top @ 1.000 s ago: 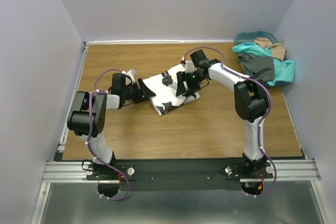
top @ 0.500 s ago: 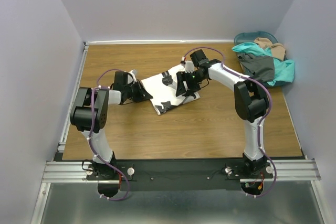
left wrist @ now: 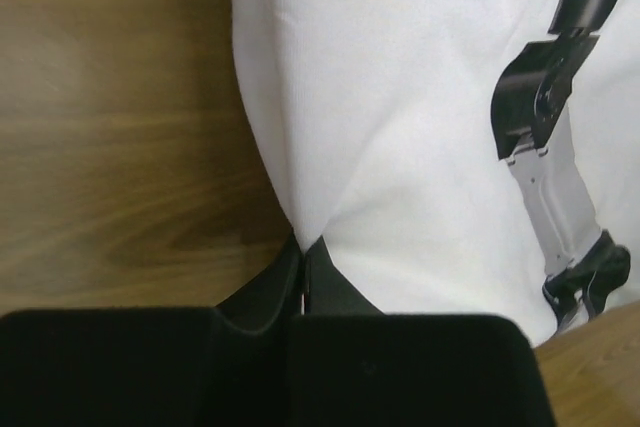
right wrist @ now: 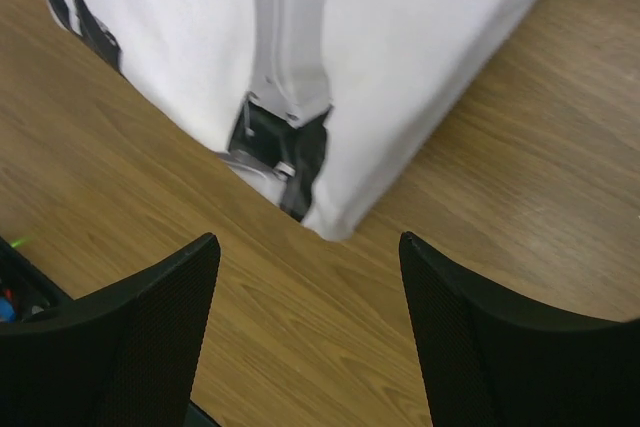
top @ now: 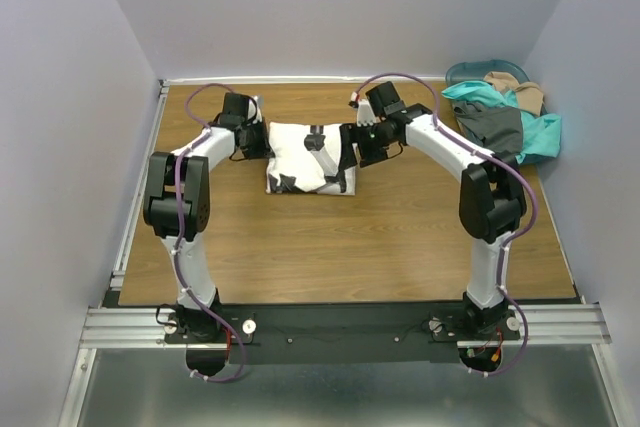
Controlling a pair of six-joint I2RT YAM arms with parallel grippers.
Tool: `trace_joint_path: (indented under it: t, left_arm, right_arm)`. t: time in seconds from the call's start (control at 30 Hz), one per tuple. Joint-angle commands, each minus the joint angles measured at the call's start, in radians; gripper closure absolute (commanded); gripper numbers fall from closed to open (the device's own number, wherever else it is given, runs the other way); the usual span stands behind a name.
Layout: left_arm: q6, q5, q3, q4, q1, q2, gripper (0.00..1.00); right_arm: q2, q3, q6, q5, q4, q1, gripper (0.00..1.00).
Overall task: Fold and stack the t-shirts
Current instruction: Neatly place the folded tshirt to the corner
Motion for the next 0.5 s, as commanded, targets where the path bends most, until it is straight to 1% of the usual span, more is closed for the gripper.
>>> trace_joint_path:
  t: [0.0, 0.03, 0.13, 0.2, 0.23, 0.33, 0.37, 0.47]
  left_arm:
    - [0.156, -0.209, 0.148, -0.222, 0.008, 0.065, 1.00]
    - [0.164, -0.225, 0.203, -0.241, 0.019, 0.079, 1.00]
    - [0.170, -0.251, 0.296, -0.284, 0.046, 0.128, 1.00]
    - [0.169, -0.257, 0.342, -0.314, 0.078, 0.162, 1.00]
    - [0.169, -0.259, 0.389, -0.324, 0.098, 0.173, 1.00]
    - [0.170, -0.268, 0.475, -0.354, 0.118, 0.217, 1.00]
    - [0.170, -0.273, 0.498, -0.374, 0.161, 0.242, 1.00]
    - [0.161, -0.276, 0.573, -0.396, 0.200, 0.269, 1.00]
  right_arm:
    - [-0.046, 0.050, 0.007, 0.134, -0.061, 0.006, 0.21]
    - [-0.052, 0.054, 0.010, 0.166, -0.063, 0.006, 0.21]
    - [-0.060, 0.074, 0.024, 0.210, -0.075, 0.004, 0.20]
    - [-0.061, 0.087, 0.030, 0.225, -0.084, 0.004, 0.20]
    - [-0.060, 0.100, 0.031, 0.240, -0.087, 0.004, 0.20]
    - [-0.052, 0.128, 0.031, 0.256, -0.100, 0.003, 0.20]
    - [-0.046, 0.136, 0.030, 0.262, -0.104, 0.004, 0.20]
    - [-0.032, 0.171, 0.027, 0.283, -0.112, 0.004, 0.20]
